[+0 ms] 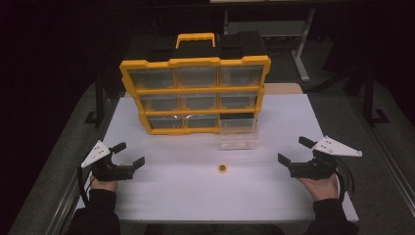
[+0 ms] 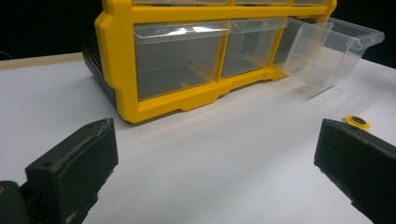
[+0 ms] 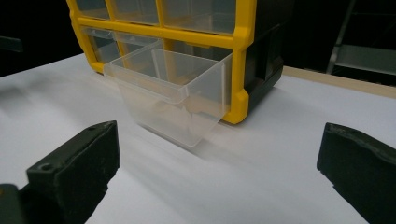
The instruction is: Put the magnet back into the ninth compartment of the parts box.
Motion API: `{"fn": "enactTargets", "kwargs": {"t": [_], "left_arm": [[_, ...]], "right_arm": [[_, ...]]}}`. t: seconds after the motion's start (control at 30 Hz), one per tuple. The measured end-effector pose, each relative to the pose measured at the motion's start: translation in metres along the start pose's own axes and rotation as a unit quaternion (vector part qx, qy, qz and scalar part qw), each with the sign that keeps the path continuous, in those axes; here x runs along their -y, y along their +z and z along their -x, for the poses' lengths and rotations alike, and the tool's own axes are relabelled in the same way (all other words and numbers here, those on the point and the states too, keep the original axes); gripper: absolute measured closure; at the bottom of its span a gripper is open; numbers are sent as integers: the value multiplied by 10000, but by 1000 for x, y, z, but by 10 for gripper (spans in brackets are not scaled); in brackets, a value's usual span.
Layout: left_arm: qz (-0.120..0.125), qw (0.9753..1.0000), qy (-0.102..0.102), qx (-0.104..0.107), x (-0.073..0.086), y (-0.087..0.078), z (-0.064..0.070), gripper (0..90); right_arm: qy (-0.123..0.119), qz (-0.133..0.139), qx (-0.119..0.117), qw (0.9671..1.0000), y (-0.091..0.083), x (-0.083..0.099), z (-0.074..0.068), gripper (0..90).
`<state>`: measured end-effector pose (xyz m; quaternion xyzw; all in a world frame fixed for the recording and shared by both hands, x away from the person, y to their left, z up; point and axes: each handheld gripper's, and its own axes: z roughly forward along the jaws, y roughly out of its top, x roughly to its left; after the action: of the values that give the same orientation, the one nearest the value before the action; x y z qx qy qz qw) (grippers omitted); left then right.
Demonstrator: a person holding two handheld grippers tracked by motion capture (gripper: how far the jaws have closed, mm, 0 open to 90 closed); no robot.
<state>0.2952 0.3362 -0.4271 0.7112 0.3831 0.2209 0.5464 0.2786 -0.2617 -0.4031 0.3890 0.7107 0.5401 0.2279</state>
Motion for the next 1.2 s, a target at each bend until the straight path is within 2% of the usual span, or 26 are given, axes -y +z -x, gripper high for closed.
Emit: {"fn": "enactTargets", "kwargs": {"t": [0.23,0.6,0.7,0.8,1.2], "left_arm": [[1,10000,23,-82,1,-1,0,0],[2,10000,61,-53,1,0,1,0],[-12,10000,65,-15,2,1,1,0],[-42,10000,61,-38,2,2,0,0],[-58,9999,81,-99,2,2,1,0]], "right_arm": [[5,-122,-47,9999,2,1,-3,0],[35,-327,-90,9994,10,5,-7,0],[-54,-585,-155,9982,19,7,-12,0],[-144,-671,-228,9974,24,5,-16,0],[-260,-693,-422,9964,29,-5,-24,0]]}}
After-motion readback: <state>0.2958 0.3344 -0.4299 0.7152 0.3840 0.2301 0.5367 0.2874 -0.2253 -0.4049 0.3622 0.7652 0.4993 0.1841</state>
